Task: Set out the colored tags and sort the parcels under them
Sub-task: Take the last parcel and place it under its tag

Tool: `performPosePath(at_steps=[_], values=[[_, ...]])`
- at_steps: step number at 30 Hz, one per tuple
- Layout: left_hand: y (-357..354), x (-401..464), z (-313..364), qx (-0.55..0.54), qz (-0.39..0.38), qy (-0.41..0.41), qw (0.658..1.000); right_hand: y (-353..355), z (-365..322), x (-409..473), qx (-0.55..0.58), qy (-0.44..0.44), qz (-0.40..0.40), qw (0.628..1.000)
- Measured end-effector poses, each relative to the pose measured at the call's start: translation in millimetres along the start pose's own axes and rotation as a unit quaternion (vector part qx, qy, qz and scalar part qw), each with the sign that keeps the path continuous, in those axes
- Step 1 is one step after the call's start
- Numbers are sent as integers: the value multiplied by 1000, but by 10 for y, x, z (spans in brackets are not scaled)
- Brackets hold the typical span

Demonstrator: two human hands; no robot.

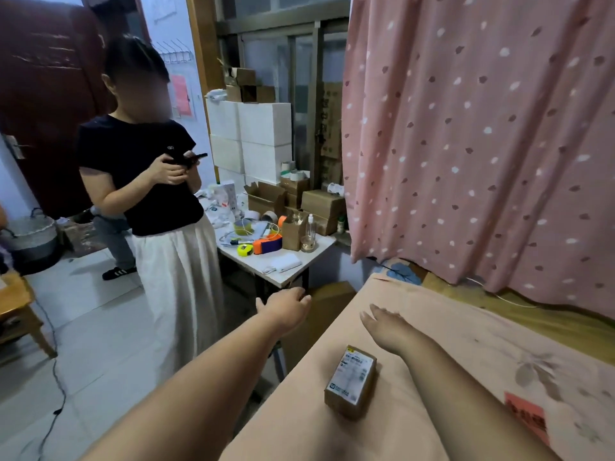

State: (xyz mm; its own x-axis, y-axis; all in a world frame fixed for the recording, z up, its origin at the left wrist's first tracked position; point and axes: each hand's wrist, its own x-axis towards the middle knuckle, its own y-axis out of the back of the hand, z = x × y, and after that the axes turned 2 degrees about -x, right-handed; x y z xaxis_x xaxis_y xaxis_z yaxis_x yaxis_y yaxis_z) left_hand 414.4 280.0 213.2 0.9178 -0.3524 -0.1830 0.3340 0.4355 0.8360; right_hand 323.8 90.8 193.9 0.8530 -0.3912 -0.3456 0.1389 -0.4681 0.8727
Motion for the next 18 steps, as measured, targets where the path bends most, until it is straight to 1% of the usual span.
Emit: performPosePath(at_steps=[3,5,6,8,11,14,16,18], values=[[-232,297,-143,1,-43,-4,999,-272,58,289,19,-35,-16,999],[-465,513,-268,-6,-77,-2,997,-444,115,406,39,-56,-11,998],[-585,586,-325,-23,-92,-4,995,-528,142,429,47,-65,-9,997],[-856,688,-438,-74,-137,-5,988,-810,252,513,53,-89,-30,994],[-1260,682,-552,-138,-199,19,970,-1342,493,670,127,-121,-46,983],[-1644,674,-649,-161,-239,47,956,-1766,608,676,267,-140,-62,952],[-1837,657,-692,-207,-262,73,940,-1967,617,628,337,-144,-37,930],[-2007,650,-728,-256,-289,98,917,-2145,654,643,367,-139,-7,920]])
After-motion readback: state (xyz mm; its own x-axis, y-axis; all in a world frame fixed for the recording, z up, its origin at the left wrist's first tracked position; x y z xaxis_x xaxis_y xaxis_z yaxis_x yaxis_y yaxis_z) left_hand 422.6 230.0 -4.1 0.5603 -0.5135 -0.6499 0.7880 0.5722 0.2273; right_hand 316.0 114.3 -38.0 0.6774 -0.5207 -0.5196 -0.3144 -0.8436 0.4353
